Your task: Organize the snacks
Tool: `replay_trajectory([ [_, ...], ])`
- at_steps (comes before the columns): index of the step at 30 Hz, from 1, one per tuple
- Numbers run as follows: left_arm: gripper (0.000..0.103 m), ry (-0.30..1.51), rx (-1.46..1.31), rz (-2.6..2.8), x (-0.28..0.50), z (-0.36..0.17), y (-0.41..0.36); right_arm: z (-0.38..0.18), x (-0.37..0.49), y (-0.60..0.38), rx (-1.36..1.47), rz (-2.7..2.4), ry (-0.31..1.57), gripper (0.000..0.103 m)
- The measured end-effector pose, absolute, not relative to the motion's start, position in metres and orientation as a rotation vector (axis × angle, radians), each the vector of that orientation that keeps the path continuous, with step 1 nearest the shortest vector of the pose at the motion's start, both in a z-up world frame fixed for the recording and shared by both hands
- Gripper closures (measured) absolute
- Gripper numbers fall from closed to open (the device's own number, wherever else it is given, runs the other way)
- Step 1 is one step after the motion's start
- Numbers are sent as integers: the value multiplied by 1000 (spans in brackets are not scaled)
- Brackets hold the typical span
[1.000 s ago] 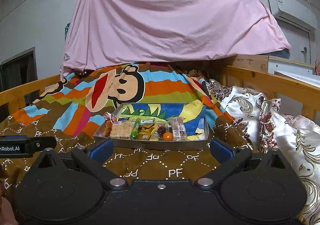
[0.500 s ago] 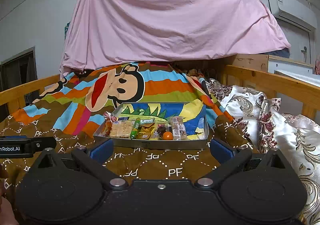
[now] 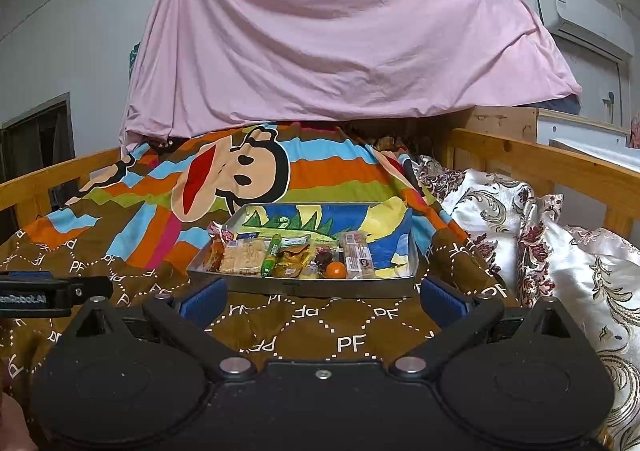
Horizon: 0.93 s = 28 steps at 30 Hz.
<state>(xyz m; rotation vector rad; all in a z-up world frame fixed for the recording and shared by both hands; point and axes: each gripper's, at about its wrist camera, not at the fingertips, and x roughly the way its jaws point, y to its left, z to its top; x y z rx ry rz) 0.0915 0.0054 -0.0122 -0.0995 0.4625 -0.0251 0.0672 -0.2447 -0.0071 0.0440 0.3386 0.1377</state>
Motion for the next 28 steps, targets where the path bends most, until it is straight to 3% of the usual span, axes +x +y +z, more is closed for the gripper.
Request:
replay_trajectory([
  [28,0,493,-40,-5,95,-14,2,-18,64,-242,38,141,351,1],
])
